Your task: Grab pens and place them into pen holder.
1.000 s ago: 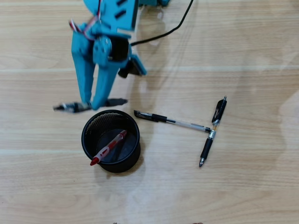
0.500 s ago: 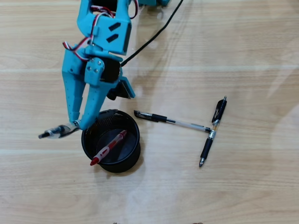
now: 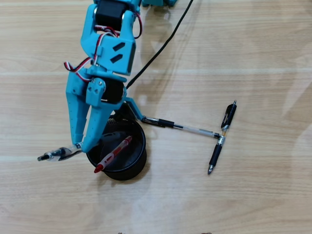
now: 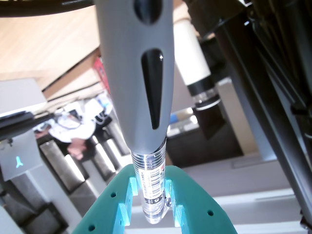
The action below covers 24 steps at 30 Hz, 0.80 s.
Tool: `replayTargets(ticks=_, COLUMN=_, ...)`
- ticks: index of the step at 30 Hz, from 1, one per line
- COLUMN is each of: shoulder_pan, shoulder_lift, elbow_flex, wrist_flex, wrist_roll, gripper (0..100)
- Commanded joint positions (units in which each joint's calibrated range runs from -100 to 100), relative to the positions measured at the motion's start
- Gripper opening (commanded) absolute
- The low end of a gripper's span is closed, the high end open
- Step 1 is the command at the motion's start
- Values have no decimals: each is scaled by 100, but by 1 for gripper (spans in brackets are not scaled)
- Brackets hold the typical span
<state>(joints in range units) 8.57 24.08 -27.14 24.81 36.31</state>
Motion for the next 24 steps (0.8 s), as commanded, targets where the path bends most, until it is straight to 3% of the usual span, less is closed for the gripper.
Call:
replayTargets(ticks=1, shoulder_pan=62, shoulder_lift=-66, elbow_flex=-351, wrist_flex=-293, wrist_roll=-144, gripper=2)
replayTargets(ticks=12, shoulder_pan=288, shoulder_lift=-50, elbow_flex=-279, wrist_flex=-285, wrist_roll=-238, gripper=2)
replayTargets(ticks=19, shoulder_pan=304, shoulder_lift=-75, elbow_flex=-270, wrist_flex=-224, wrist_roll=-212, gripper=16)
replayTargets(ticks=24, shoulder_pan=272, shoulder_lift=-75, elbow_flex=-270, wrist_flex=-224, wrist_roll=-212, gripper=15)
